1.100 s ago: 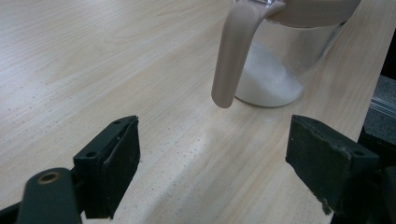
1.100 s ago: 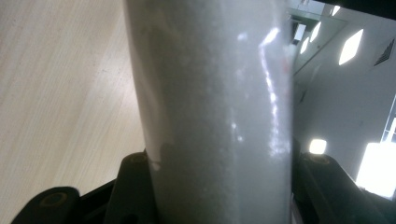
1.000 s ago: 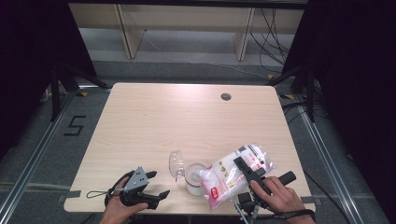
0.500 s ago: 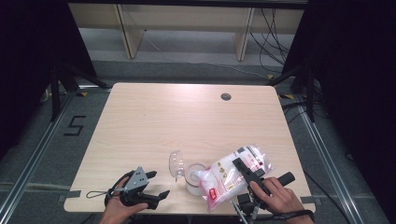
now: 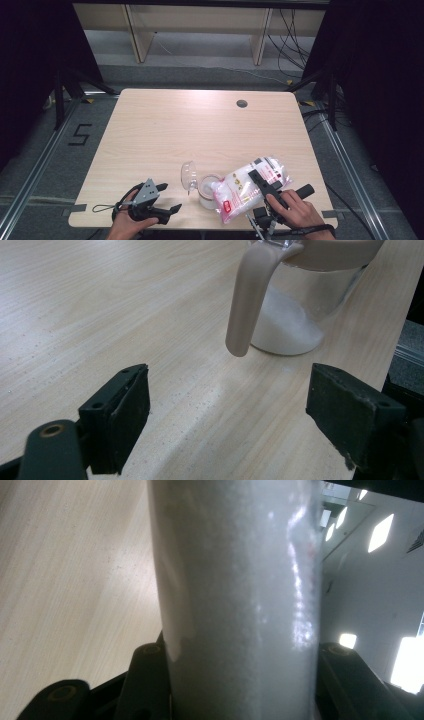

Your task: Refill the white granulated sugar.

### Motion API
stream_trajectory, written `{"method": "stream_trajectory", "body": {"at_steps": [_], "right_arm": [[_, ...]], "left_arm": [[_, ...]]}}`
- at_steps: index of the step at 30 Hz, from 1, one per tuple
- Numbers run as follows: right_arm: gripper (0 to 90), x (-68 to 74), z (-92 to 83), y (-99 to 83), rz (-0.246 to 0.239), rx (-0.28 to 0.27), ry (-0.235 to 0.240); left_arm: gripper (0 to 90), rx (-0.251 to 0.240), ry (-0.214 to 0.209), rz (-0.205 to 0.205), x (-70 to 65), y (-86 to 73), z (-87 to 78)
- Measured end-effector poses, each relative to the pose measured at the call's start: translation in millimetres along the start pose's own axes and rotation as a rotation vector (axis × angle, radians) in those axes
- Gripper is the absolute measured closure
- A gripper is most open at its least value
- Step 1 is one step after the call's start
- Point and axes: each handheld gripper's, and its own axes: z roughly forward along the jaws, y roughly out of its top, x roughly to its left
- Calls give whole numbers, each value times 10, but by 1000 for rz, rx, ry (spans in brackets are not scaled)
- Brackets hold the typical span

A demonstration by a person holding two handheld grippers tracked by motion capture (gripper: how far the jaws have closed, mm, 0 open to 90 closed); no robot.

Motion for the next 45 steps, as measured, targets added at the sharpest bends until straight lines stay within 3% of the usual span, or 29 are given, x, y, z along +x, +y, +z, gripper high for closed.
{"method": "stream_trajectory", "body": {"at_steps": [8,9,13,14,20,21,22,23,25,27,33,35,41,45], "right_arm": [[592,-17,14,-2,-34,12,-6],[593,-50,14,5,-70,11,-6],[594,-58,-2,0,-69,5,-26],[595,-40,-14,-4,-47,18,-22],[597,-33,-15,-16,-45,11,-19],[597,-49,-7,-17,-65,-2,-25],[597,-30,-7,-22,-41,3,-19],[597,-46,-6,-21,-61,-2,-24],[597,-29,-20,-23,-37,20,-7],[598,-45,-1,-21,-63,-1,-25],[600,-40,2,-12,-67,9,-19],[601,-12,0,-14,-41,20,-7],[603,-33,16,-13,-71,14,3],[606,-15,16,-10,-66,31,11]], "left_arm": [[173,0,0,1,-1,-1,5],[173,0,0,0,-1,-1,5],[173,1,1,-1,3,-2,5],[173,1,0,-1,2,-2,5],[173,1,2,3,0,0,1],[173,0,2,2,-1,0,1],[173,2,-1,2,1,1,2],[173,0,0,3,1,-1,3],[173,1,2,3,0,-1,3],[173,1,2,3,-1,-1,3],[173,1,3,0,2,-3,4],[173,2,2,2,2,-2,3],[173,4,7,6,10,-3,3],[173,5,8,6,14,-2,1]]}}
